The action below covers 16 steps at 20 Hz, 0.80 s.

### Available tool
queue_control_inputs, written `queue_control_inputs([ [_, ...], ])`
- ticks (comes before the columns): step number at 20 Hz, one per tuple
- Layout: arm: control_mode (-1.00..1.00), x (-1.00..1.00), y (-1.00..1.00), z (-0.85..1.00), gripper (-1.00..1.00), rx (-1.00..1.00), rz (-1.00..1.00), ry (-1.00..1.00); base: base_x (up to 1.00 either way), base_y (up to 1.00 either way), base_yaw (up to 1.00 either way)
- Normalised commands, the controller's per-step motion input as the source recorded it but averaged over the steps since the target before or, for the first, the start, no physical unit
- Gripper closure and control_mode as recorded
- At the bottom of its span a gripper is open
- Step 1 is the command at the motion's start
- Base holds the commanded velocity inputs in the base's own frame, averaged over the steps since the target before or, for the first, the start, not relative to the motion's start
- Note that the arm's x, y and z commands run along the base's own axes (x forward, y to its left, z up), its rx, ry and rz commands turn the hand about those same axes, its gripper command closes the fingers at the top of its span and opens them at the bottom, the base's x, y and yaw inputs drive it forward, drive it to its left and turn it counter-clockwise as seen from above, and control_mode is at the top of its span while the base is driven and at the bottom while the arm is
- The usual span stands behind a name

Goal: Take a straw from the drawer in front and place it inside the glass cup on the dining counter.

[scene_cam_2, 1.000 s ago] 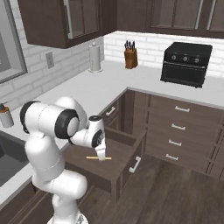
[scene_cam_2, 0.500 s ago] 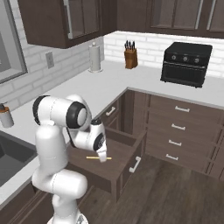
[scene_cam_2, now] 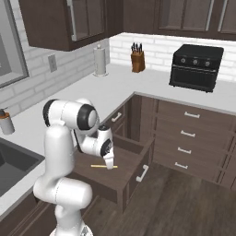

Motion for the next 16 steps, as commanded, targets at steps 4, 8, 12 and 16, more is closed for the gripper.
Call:
queue_control_inputs([
  [4, -1.00, 0.00, 0.00, -0.25, -1.00, 0.03, 0.00, 0.00, 0.00, 0.00, 0.00],
  [8, -1.00, 0.00, 0.00, -0.25, -1.00, 0.02, 0.00, 0.00, 0.00, 0.00, 0.00],
  [12, -1.00, 0.00, 0.00, -0.38, -1.00, 0.02, 0.00, 0.00, 0.00, 0.00, 0.00],
  [16, -1.00, 0.00, 0.00, -0.42, -1.00, 0.03, 0.00, 0.00, 0.00, 0.00, 0.00],
])
